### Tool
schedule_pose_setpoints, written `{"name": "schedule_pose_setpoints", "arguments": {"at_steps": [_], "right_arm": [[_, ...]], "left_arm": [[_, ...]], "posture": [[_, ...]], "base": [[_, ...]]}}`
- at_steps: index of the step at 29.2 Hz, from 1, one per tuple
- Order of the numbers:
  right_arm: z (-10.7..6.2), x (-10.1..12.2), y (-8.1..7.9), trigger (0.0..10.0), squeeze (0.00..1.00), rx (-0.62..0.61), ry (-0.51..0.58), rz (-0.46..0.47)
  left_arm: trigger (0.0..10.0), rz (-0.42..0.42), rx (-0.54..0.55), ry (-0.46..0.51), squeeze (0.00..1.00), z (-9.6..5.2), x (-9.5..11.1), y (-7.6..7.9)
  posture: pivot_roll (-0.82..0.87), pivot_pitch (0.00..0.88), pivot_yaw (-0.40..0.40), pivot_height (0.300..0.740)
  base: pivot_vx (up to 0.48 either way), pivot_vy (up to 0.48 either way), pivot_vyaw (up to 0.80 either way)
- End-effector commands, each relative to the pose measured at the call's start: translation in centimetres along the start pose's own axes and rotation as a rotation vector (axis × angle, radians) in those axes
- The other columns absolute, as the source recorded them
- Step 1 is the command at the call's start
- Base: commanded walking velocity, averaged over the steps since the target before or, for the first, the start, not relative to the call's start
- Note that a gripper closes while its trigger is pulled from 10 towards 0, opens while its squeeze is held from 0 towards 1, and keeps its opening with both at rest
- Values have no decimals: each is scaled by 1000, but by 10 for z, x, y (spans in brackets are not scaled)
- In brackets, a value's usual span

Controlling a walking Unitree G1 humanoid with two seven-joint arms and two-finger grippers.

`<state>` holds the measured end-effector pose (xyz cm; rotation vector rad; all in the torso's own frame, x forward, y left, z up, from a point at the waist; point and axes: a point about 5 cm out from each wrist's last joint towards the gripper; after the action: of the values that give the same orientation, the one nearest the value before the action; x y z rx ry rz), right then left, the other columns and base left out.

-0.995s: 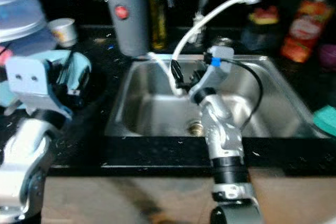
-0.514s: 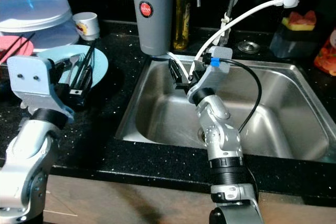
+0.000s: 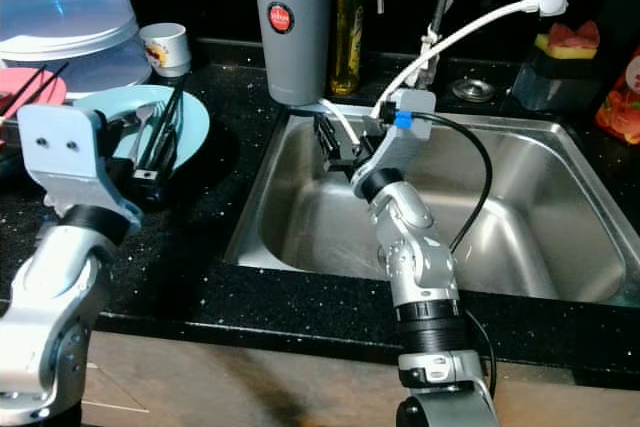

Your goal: Kitchen organization

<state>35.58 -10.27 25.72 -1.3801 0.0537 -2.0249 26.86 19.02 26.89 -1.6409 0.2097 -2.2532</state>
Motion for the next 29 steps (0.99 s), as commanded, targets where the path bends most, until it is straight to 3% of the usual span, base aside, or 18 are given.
{"name": "schedule_pose_setpoints", "arguments": {"at_steps": [1,5,12,13,15,18,20,21,22,26,29], "right_arm": [[4,1,-3,10000,0,34,0,17],[9,2,-5,10000,0,71,-27,6],[14,1,-16,10000,0,174,-75,-17],[17,0,-20,10000,0,214,-91,-17],[18,0,-21,10000,0,228,-96,-14],[20,-2,-25,10000,0,268,-116,-23],[22,-4,-28,10000,0,306,-134,-32],[22,-4,-28,10000,0,306,-134,-32],[23,-5,-31,10000,0,331,-144,-35],[24,-5,-30,10000,0,338,-147,-34],[24,-6,-29,10000,0,341,-150,-34]], "left_arm": [[10000,72,61,-29,0,2,0,-15],[10000,98,29,34,0,6,15,-18],[10000,118,26,8,0,2,14,-25],[10000,64,38,51,0,-5,17,-34],[10000,38,31,76,0,-8,19,-36],[10000,44,-32,153,0,-18,25,-38],[10000,25,-200,170,0,-29,25,-27],[10000,25,-200,170,0,-29,25,-27],[10000,4,-336,191,0,-42,25,-15],[10000,-1,-424,159,0,-59,15,-5],[10000,2,-417,103,0,-64,4,-4]], "posture": [[74,48,-2,740],[77,52,-6,740],[80,60,-10,740],[91,65,-16,740],[91,65,-16,740],[96,67,-18,740],[102,71,-19,740],[102,71,-19,740],[107,71,-20,740],[109,73,-18,740],[111,75,-16,740]], "base": [[0,0,0],[0,0,0],[0,0,0],[0,0,0],[0,0,0],[0,0,0],[0,0,0],[0,0,0],[0,0,0],[0,0,0],[0,0,0]]}}
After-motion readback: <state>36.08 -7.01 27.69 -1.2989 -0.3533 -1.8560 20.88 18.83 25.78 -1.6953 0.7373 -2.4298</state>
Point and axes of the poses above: a point about 5 cm out from each wrist's last joint towards the gripper, its own z axis pointing out of the wrist towards the gripper, its own x axis along the axis of the wrist's last joint, y = z × x, and after that the axes turned 11 degrees about z, right-handed
